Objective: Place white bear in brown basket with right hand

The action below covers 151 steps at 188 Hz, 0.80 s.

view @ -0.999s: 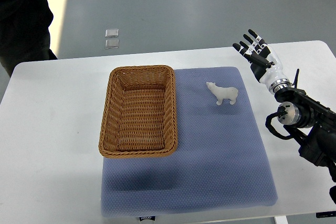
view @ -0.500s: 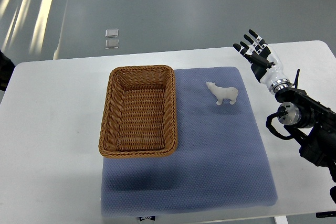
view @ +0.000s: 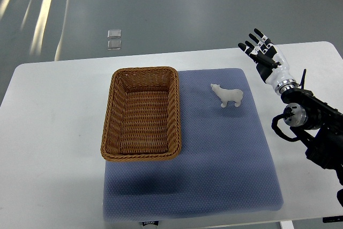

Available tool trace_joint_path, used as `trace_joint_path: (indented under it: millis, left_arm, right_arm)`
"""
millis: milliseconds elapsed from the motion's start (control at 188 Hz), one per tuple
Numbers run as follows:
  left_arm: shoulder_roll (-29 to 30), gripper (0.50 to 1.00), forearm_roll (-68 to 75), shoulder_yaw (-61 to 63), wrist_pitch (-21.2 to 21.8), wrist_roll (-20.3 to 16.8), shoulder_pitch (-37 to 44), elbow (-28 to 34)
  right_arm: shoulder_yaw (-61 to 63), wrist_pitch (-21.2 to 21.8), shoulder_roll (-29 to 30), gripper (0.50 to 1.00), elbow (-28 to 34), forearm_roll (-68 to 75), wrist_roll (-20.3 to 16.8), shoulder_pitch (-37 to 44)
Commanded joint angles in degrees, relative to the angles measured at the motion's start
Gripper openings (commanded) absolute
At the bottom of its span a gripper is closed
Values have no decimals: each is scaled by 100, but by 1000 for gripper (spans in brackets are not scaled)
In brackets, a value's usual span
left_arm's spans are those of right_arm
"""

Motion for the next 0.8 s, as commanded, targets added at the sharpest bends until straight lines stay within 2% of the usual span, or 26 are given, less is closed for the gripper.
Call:
trace_joint_path:
  millis: [0, 287, 542, 797]
  left_arm:
    - [0, 1000, 8, -3, -1, 1, 0, 1]
    - [0, 1000, -1, -3, -1, 1, 0, 1]
    - [0, 1000, -1, -3, -1, 1, 0, 1]
    - [0, 1000, -1, 6, -1, -8, 0, 1]
  right_arm:
    - [-9, 0, -36, 924, 0, 0, 0, 11]
    - [-17, 114, -88, 924, 17, -492, 0, 46]
    - [-17, 545, -405, 924, 70, -2311, 17, 72]
    - [-623, 896, -879, 921, 105, -3963, 404, 397]
